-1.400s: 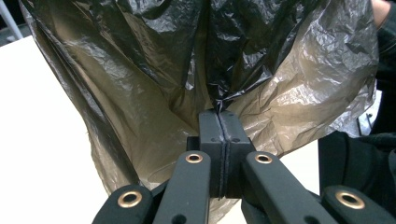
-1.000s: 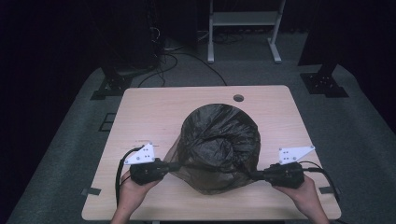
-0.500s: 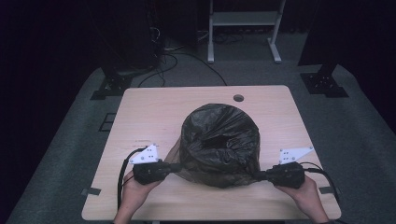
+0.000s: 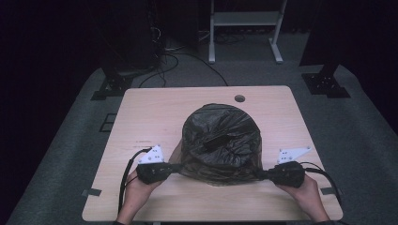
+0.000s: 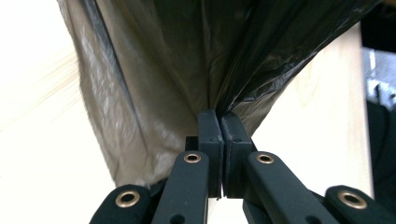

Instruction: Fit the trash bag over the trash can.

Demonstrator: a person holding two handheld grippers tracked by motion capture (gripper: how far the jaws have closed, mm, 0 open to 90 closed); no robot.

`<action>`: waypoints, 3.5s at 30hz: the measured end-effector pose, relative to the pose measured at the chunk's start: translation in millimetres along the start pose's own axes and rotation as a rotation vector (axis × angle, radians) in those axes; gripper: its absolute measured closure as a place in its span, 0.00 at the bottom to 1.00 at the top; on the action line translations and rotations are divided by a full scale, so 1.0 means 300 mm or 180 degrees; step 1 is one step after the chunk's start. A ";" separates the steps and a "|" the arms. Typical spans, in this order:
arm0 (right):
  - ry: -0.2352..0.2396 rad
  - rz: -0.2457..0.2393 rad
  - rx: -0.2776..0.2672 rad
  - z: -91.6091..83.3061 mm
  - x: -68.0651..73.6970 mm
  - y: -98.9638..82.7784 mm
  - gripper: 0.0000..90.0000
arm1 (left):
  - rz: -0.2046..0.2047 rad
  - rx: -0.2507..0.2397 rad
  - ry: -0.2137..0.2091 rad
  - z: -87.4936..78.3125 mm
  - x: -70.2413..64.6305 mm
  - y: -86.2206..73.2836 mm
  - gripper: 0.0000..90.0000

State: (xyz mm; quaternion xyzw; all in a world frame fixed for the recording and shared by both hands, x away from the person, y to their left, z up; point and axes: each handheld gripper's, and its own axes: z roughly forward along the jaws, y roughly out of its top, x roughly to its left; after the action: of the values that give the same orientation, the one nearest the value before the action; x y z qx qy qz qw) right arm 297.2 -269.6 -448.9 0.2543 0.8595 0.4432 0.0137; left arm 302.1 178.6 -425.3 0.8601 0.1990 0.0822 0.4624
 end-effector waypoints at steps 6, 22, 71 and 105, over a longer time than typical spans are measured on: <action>-0.0065 -0.0019 0.0016 -0.008 0.004 0.002 0.79 | 0.0054 0.0028 0.0060 -0.013 -0.007 -0.001 0.82; -0.0220 -0.0101 -0.1071 -0.268 -0.020 0.226 0.51 | 0.0171 -0.0764 -0.0125 -0.207 0.010 0.124 0.39; -0.0700 0.0217 -0.0748 0.050 -0.315 0.494 1.00 | -0.0482 -0.0622 0.0158 0.097 0.383 0.297 1.00; -0.0336 -0.0187 -0.1019 -0.189 -0.213 0.412 0.11 | -0.0158 -0.0932 -0.0116 -0.126 0.269 0.416 0.22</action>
State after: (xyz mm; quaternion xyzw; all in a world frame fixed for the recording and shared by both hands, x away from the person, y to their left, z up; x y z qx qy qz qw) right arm 391.2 -282.2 -332.5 0.2466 0.7830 0.5599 0.1121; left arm 396.2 179.8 -304.3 0.7796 0.1977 0.0832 0.5884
